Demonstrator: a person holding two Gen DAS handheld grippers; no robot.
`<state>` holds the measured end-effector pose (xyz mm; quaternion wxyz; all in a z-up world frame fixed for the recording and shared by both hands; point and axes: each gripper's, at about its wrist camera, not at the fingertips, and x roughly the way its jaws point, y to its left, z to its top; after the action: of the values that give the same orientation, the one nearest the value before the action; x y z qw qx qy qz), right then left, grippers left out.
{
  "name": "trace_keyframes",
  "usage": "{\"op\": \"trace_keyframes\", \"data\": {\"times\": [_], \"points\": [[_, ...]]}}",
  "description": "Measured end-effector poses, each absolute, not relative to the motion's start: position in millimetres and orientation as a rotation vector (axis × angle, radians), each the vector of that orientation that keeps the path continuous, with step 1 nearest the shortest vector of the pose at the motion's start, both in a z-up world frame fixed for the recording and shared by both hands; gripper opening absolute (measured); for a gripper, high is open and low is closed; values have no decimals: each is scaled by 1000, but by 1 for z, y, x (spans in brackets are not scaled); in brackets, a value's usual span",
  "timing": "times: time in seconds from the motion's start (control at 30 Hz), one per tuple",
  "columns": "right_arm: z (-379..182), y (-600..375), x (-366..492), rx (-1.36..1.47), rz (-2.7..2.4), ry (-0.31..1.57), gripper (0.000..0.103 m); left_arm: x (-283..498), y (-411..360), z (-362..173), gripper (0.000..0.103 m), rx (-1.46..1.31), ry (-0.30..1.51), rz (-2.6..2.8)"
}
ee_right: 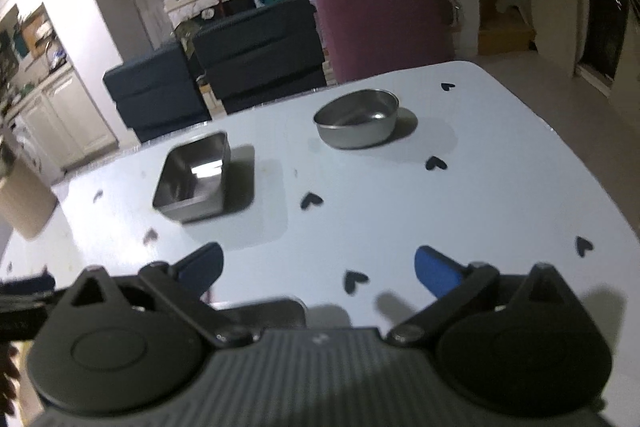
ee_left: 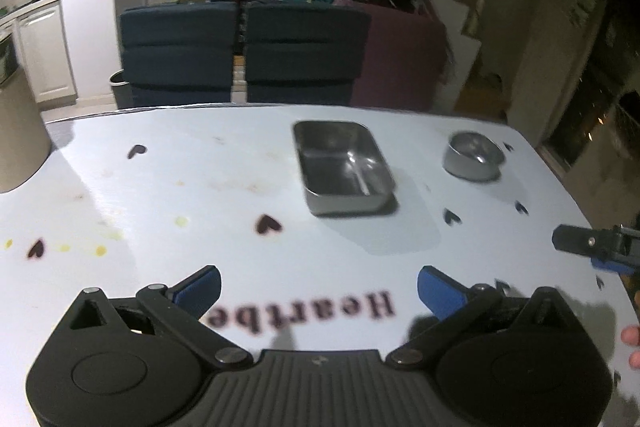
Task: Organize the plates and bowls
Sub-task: 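Move both grippers to the rim of the second rectangular steel tray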
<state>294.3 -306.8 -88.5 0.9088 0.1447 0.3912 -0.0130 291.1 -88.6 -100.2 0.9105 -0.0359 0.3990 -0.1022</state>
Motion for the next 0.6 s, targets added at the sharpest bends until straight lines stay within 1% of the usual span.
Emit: {"op": "trace_keyframes", "data": {"times": [0.33, 0.5, 0.6], "points": [[-99, -260, 341, 432, -49, 826, 103, 323, -51, -103, 103, -127, 759, -133], [-108, -236, 364, 503, -104, 829, 103, 343, -31, -104, 103, -198, 713, -98], [-119, -227, 377, 601, -114, 831, 99, 360, -26, -104, 103, -236, 705, -101]]}}
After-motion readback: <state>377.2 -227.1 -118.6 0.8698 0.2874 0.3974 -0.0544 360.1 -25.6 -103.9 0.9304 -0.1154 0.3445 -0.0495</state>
